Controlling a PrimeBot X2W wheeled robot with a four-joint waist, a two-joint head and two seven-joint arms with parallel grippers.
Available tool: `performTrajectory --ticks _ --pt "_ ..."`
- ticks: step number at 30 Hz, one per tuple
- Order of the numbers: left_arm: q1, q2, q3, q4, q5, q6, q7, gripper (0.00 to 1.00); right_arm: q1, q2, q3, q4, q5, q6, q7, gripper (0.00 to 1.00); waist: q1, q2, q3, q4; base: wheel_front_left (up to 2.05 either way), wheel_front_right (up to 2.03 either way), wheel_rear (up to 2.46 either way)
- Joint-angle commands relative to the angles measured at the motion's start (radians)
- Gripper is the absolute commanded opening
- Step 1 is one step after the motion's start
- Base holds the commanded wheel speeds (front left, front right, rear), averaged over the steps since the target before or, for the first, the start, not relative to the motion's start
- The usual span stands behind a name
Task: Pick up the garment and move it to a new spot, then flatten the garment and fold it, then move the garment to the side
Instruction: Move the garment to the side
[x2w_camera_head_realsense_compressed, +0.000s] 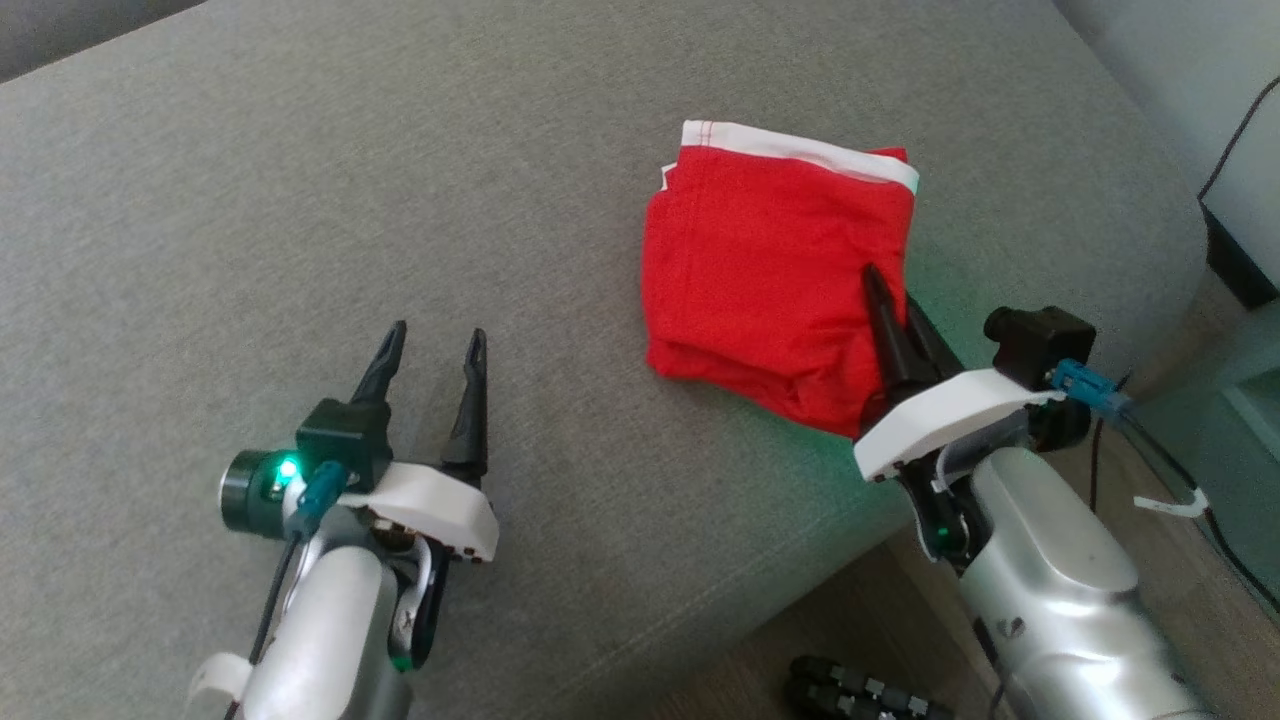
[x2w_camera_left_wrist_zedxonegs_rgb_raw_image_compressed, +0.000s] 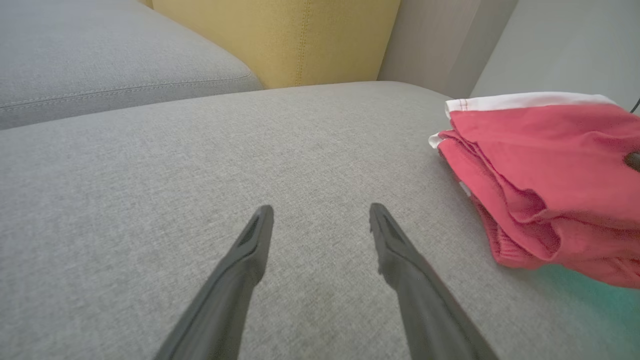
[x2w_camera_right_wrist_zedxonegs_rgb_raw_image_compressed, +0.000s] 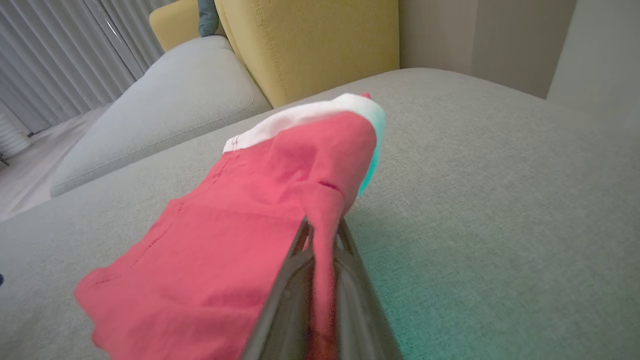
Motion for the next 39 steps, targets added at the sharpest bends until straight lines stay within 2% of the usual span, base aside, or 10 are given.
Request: performTrajectory --ticks 1,9,13,19,24,30,31,32,33,39 --pt "-0.029 0.007 0.02 -0.033 0.004 -0.005 -0.006 1.0 -0.037 0.006 -0.002 -0.025 -0.027 0.007 -0.011 0.0 0.0 0.0 0.004 0.012 0.0 0.0 0.0" --pt "-0.039 0.007 0.004 -0.043 0.008 -0.006 -0.006 1.0 -0.205 -0.02 -0.119 0.065 -0.218 0.007 -0.011 0.0 0.0 0.0 0.035 0.093 0.0 0.0 0.0" --pt "-0.046 0.007 0.002 -0.044 0.011 -0.008 -0.006 1.0 -0.286 -0.066 -0.154 0.139 -0.29 0.007 0.002 0.0 0.0 0.0 0.055 0.133 0.0 0.0 0.0" --pt "-0.055 0.007 -0.002 -0.052 0.013 -0.012 -0.006 1.0 -0.405 -0.182 -0.246 0.282 -0.42 0.007 0.04 0.0 0.0 0.0 0.086 0.209 0.0 0.0 0.0" --pt "-0.053 0.007 0.002 -0.059 0.012 -0.012 -0.006 1.0 -0.455 -0.261 -0.34 0.35 -0.503 0.007 0.036 0.0 0.0 0.0 0.097 0.247 0.0 0.0 0.0" --pt "-0.047 0.007 0.01 -0.062 0.011 -0.011 -0.006 1.0 -0.474 -0.297 -0.425 0.38 -0.575 0.007 0.019 0.0 0.0 0.0 0.092 0.253 0.0 0.0 0.0" --pt "-0.046 0.007 0.012 -0.062 0.01 -0.011 -0.006 1.0 -0.475 -0.298 -0.439 0.381 -0.585 0.007 0.016 0.23 0.0 0.0 0.091 0.252 0.0 0.0 0.0" --pt "-0.045 0.007 0.013 -0.061 0.01 -0.01 -0.006 1.0 -0.476 -0.301 -0.456 0.378 -0.596 0.007 0.012 0.64 0.0 0.0 0.09 0.251 0.0 0.0 0.0" --pt "-0.046 0.007 0.014 -0.061 0.009 -0.01 -0.006 1.0 -0.476 -0.302 -0.473 0.373 -0.607 0.007 0.008 1.0 0.0 0.0 0.089 0.251 0.0 0.0 0.0" --pt "-0.047 0.007 0.017 -0.053 0.004 -0.007 -0.006 1.0 -0.468 -0.274 -0.531 0.335 -0.646 0.007 -0.008 1.0 0.0 0.0 0.077 0.256 0.0 0.0 0.0"
